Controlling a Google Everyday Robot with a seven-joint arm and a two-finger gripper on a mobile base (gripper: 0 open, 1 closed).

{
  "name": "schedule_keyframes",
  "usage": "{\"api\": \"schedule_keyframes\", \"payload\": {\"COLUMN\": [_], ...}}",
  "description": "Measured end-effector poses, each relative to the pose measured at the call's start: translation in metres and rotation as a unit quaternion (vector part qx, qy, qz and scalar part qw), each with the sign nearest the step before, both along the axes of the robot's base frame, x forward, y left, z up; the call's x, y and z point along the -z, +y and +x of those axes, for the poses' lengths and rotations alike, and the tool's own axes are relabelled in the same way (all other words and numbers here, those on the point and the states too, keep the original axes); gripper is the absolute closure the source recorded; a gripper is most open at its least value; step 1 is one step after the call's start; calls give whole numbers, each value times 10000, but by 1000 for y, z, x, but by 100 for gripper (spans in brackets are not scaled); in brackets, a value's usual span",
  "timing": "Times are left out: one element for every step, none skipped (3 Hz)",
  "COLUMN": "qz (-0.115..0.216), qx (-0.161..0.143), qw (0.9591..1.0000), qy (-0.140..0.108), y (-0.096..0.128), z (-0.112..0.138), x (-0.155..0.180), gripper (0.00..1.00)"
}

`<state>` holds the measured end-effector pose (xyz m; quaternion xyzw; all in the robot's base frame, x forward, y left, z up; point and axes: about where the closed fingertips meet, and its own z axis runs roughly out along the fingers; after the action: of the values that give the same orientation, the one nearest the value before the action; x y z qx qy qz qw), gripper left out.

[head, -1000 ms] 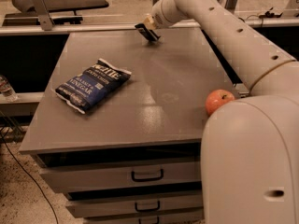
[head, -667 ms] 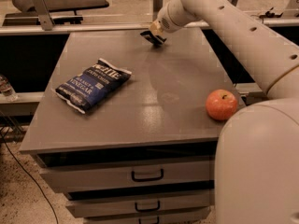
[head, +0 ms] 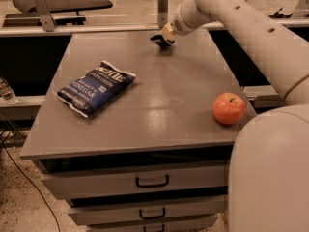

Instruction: Move rxbar chocolate near apple

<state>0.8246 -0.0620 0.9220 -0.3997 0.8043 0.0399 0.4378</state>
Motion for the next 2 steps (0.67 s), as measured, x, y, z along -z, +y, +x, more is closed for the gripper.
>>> {"api": "schedule_keyframes", "payload": {"qz": [-177,-400], "qx": [314,850], "qw": [9992,9951], "qy": [155,295], "y": [-51,-114], "z": [-24,-57], "x": [0,-5], "gripper": [100,100]}}
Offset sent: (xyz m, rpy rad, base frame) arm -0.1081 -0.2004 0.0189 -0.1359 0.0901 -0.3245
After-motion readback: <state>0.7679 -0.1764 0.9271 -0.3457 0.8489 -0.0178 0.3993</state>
